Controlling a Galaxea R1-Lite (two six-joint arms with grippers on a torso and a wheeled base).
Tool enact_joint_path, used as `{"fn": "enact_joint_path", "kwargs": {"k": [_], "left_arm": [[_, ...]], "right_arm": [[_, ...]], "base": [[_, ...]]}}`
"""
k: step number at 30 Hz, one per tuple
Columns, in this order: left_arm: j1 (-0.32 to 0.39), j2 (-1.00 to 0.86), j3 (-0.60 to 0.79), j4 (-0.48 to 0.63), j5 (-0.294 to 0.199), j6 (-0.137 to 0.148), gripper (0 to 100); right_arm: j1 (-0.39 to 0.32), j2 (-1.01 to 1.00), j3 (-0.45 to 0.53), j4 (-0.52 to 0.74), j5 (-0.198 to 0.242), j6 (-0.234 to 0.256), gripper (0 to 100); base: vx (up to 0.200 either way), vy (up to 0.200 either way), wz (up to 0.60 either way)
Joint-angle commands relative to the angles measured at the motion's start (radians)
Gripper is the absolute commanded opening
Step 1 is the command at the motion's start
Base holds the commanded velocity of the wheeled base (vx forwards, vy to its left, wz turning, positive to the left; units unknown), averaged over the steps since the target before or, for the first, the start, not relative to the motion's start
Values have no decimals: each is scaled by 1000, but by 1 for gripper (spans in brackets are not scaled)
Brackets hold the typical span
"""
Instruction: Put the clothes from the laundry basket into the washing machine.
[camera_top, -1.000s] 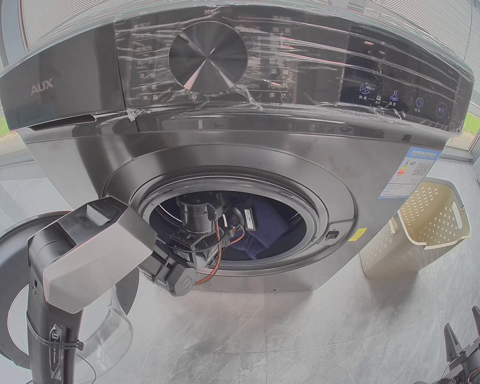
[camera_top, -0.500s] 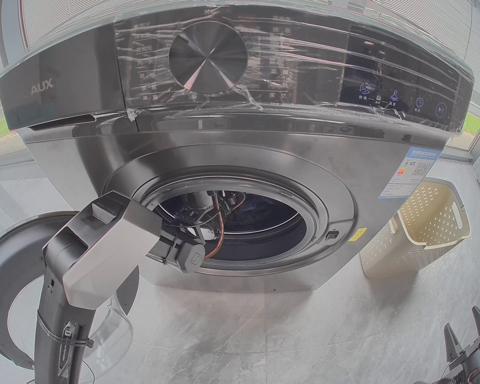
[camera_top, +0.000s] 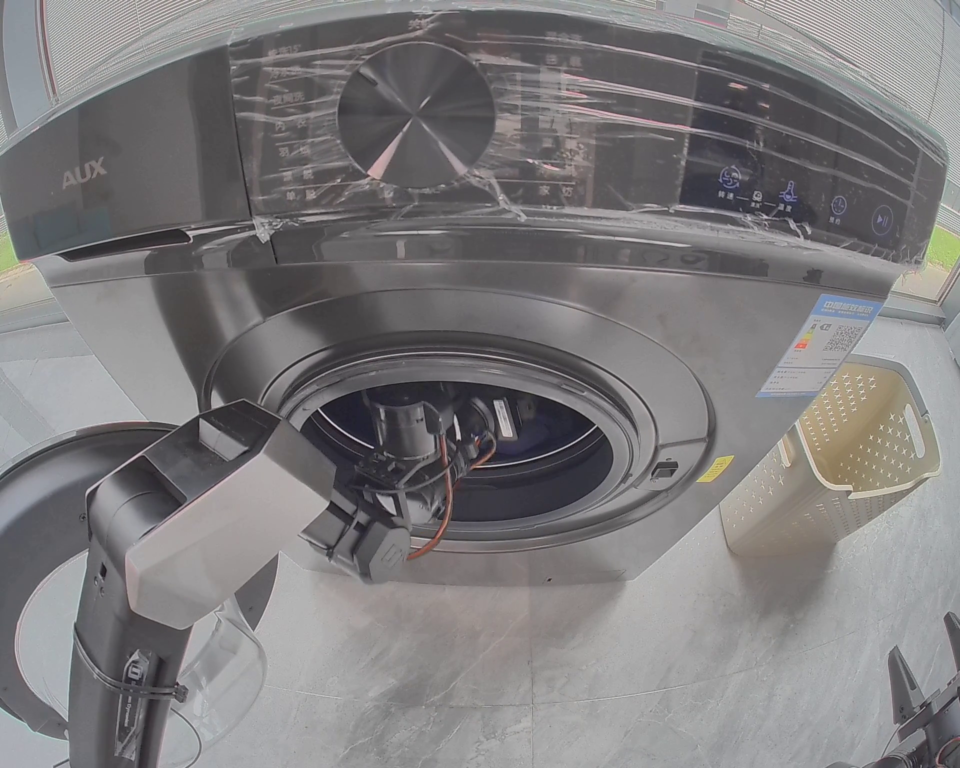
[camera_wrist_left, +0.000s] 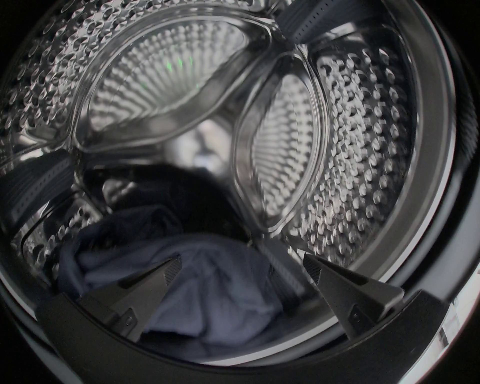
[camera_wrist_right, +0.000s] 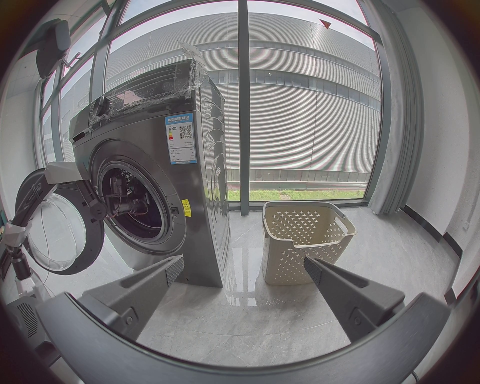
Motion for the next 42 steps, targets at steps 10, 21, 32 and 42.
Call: {"fn": "enact_joint_path", "kwargs": {"k": [10, 21, 32, 42], "left_arm": [[-266, -525, 876, -235, -94, 23, 100], [-351, -789, 1238, -298, -74, 29, 100], [-308, -1105, 1387, -185, 77, 20, 100], [-38, -1433, 1387, 142, 71, 0, 100]], "right_arm": [[0, -16, 16, 0, 0, 0, 100], [0, -16, 16, 0, 0, -2, 100], [2, -16, 15, 3, 8, -3, 100], [0, -16, 16, 0, 17, -3, 100]], "base": [[0, 0, 0], [0, 0, 0], [0, 0, 0], [0, 0, 0]]}}
